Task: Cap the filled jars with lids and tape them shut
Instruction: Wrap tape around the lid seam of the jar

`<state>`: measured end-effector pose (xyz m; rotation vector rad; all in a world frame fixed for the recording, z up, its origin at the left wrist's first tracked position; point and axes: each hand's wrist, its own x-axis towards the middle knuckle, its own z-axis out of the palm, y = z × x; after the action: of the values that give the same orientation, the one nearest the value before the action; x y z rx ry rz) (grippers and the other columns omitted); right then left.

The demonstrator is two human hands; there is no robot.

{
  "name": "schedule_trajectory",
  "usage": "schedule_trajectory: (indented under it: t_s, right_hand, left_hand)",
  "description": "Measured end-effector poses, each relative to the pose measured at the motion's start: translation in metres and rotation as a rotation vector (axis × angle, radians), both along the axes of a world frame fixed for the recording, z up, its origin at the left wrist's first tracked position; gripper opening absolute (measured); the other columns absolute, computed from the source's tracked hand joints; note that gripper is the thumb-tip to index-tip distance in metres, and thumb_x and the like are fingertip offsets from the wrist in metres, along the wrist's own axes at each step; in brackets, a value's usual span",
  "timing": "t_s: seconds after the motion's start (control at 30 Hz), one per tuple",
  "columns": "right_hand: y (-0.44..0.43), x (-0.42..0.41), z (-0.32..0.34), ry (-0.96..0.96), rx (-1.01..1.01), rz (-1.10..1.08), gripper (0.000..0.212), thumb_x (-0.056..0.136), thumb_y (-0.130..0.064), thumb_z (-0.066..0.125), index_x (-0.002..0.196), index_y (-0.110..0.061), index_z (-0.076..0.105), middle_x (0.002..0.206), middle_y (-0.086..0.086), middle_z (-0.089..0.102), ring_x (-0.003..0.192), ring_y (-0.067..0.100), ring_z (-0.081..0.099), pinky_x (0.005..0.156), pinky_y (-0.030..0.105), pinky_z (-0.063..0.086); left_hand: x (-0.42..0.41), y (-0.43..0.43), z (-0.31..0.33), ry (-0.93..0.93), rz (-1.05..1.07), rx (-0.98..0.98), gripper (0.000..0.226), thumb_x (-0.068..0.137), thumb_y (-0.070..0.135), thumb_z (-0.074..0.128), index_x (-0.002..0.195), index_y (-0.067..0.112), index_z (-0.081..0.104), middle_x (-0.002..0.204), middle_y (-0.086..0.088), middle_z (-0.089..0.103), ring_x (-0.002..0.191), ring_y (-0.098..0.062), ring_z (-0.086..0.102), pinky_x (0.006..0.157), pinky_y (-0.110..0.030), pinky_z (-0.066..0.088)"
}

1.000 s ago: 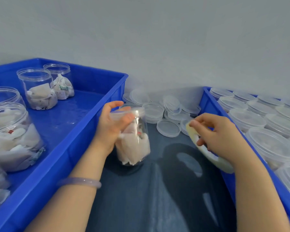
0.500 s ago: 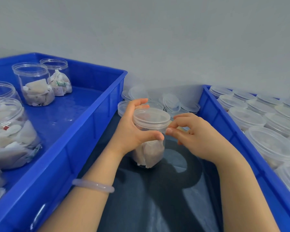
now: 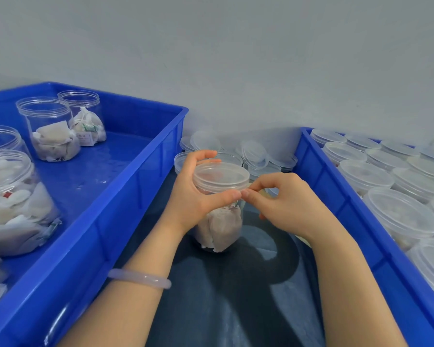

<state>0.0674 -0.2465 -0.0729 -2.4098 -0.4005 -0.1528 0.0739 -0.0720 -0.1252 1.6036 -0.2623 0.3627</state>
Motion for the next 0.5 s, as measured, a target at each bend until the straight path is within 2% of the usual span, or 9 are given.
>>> schedule_trajectory:
  t_s: [0.07, 0.1, 0.17, 0.23, 0.27, 0.37, 0.5]
  right_hand:
    - [0.005, -0.001, 0.000, -0.019, 0.053, -0.041, 0.021, 0.078, -0.048, 0.070, 0.065, -0.032, 0.066, 0.051, -0.013, 0.059, 0.051, 0.001, 0.054, 0.043, 0.011, 0.037]
    - [0.007, -0.002, -0.001, -0.030, 0.073, -0.057, 0.021, 0.075, -0.049, 0.071, 0.064, -0.032, 0.065, 0.052, -0.014, 0.058, 0.052, 0.000, 0.053, 0.046, 0.012, 0.037]
    - [0.012, -0.002, -0.002, -0.039, 0.129, -0.082, 0.022, 0.070, -0.051, 0.074, 0.065, -0.032, 0.064, 0.066, -0.016, 0.062, 0.066, 0.001, 0.057, 0.059, 0.019, 0.041]
    - [0.012, 0.000, -0.002, -0.010, 0.149, -0.094, 0.028, 0.066, -0.055, 0.076, 0.071, -0.032, 0.061, 0.084, -0.015, 0.063, 0.078, 0.011, 0.062, 0.065, 0.025, 0.044]
    - [0.011, 0.001, -0.002, 0.031, 0.150, -0.093, 0.033, 0.064, -0.057, 0.076, 0.077, -0.032, 0.058, 0.091, -0.013, 0.062, 0.077, 0.013, 0.063, 0.062, 0.025, 0.045]
    - [0.002, -0.001, -0.002, 0.194, 0.221, -0.038, 0.043, 0.063, -0.054, 0.077, 0.087, -0.026, 0.055, 0.101, -0.008, 0.058, 0.057, 0.010, 0.065, 0.047, 0.021, 0.045]
    - [-0.011, -0.001, 0.000, 0.234, 0.310, 0.093, 0.022, 0.074, -0.039, 0.072, 0.089, -0.025, 0.064, 0.102, -0.009, 0.065, 0.057, 0.012, 0.066, 0.050, 0.020, 0.051]
  left_hand:
    - [0.000, 0.004, 0.000, 0.015, -0.032, -0.044, 0.078, 0.047, 0.043, 0.080, 0.118, 0.030, 0.049, 0.123, 0.001, 0.060, 0.115, -0.012, 0.058, 0.091, -0.038, 0.053]
    - [0.000, 0.006, -0.001, 0.022, -0.049, -0.070, 0.078, 0.047, 0.042, 0.079, 0.118, 0.029, 0.049, 0.123, -0.002, 0.060, 0.114, -0.015, 0.059, 0.088, -0.036, 0.054]
    - [0.001, 0.009, -0.002, 0.029, -0.086, -0.128, 0.076, 0.048, 0.038, 0.079, 0.117, 0.027, 0.049, 0.122, -0.008, 0.061, 0.112, -0.020, 0.061, 0.080, -0.029, 0.055]
    - [0.002, 0.011, -0.002, 0.044, -0.128, -0.176, 0.074, 0.049, 0.034, 0.078, 0.116, 0.026, 0.049, 0.121, -0.011, 0.062, 0.110, -0.024, 0.063, 0.077, -0.028, 0.055]
    - [0.002, 0.012, -0.002, 0.053, -0.150, -0.192, 0.074, 0.049, 0.032, 0.078, 0.117, 0.026, 0.049, 0.121, -0.011, 0.062, 0.109, -0.025, 0.063, 0.076, -0.029, 0.055]
    - [0.003, 0.014, -0.001, 0.082, -0.238, -0.206, 0.075, 0.048, 0.029, 0.079, 0.118, 0.029, 0.050, 0.119, -0.009, 0.064, 0.106, -0.025, 0.065, 0.074, -0.030, 0.055]
    - [0.005, 0.017, -0.001, 0.107, -0.272, -0.262, 0.078, 0.047, 0.025, 0.078, 0.120, 0.026, 0.050, 0.114, -0.008, 0.067, 0.102, -0.022, 0.067, 0.074, -0.027, 0.055]
